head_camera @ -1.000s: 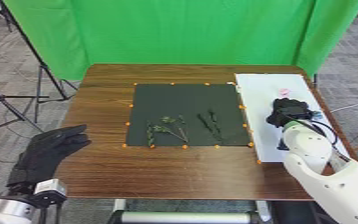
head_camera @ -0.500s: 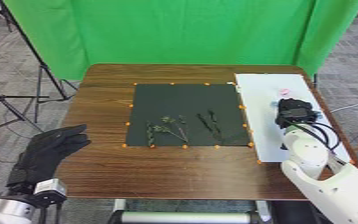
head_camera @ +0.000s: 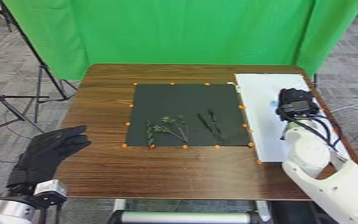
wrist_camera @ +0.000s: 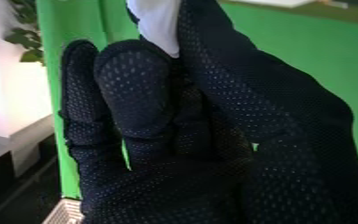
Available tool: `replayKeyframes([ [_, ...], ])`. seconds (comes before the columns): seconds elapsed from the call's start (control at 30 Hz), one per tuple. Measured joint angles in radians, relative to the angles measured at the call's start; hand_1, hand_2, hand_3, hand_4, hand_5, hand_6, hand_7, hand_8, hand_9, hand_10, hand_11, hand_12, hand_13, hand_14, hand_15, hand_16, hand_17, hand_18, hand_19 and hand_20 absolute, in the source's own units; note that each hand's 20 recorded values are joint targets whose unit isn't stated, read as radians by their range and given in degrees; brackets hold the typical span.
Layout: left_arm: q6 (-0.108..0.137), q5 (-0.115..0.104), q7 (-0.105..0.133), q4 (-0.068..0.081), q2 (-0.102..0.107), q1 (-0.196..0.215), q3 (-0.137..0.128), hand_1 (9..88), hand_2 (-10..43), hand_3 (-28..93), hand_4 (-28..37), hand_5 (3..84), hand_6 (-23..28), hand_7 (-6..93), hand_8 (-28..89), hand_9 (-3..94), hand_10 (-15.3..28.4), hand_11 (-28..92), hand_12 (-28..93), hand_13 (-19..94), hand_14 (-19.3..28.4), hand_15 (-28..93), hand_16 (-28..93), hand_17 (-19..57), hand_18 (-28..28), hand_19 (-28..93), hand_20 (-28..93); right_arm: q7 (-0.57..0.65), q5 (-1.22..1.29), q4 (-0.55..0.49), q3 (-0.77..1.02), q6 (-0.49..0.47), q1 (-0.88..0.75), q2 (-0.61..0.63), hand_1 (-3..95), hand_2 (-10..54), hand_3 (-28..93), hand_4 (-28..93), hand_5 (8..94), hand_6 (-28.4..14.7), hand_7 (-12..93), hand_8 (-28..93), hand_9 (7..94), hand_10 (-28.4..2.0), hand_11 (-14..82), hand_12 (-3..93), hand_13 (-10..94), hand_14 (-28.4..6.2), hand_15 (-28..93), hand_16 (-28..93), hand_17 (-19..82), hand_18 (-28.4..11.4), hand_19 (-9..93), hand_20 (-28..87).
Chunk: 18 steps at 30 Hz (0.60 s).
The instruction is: Arrange flowers
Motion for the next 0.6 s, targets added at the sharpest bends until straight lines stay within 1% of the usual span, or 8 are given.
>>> replayKeyframes([
  [0.17,0.0,-0.002,-0.001,-0.002,0.0,0.011,-0.011,30.5,4.7,79,-15.0,53.7,16.2,14.4,-9,44.4,22.7,43,11,30,27.2,64,-14,-9.1,20.7,59,14,-0.032,0.025,-0.068,-0.055,0.029,0.045,0.011,58.5,-9.5,79,-28,78.7,-1.0,31,5,88.2,-6.1,17.3,38.7,79,-2.2,64,30,37,-16.9,89,4],
  [0.33,0.004,-0.011,0.005,-0.006,-0.008,0.038,-0.043,30.5,4.7,79,-15.0,53.7,16.1,14.5,-9,44.4,22.7,43,11,30,27.2,64,-14,-9.1,20.7,59,14,-0.118,0.15,-0.142,-0.189,0.041,0.144,0.001,58.4,-9.5,79,-28,78.6,-0.8,31,5,88.2,-6.0,17.3,38.7,79,-2.0,64,31,36,-16.8,89,3],
  [0.43,0.008,-0.018,0.013,-0.006,-0.013,0.055,-0.061,30.4,4.7,79,-14.9,53.6,16.1,14.5,-9,44.4,22.8,43,11,30,27.1,64,-14,-9.1,20.7,59,14,-0.164,0.2,-0.175,-0.275,0.041,0.205,-0.031,58.3,-9.5,79,-28,78.5,-0.8,31,5,88.2,-5.9,17.2,38.7,79,-1.9,64,31,36,-16.7,89,3],
  [0.6,0.017,-0.024,0.023,-0.006,-0.017,0.071,-0.079,30.4,4.7,79,-14.9,53.6,16.2,14.5,-9,44.4,22.7,43,11,30,27.1,64,-14,-9.1,20.7,59,14,-0.227,0.197,-0.192,-0.394,0.036,0.282,-0.131,58.3,-9.5,79,-28,78.6,-0.8,31,5,88.3,-5.8,17.2,38.7,79,-1.9,64,31,36,-16.6,89,3],
])
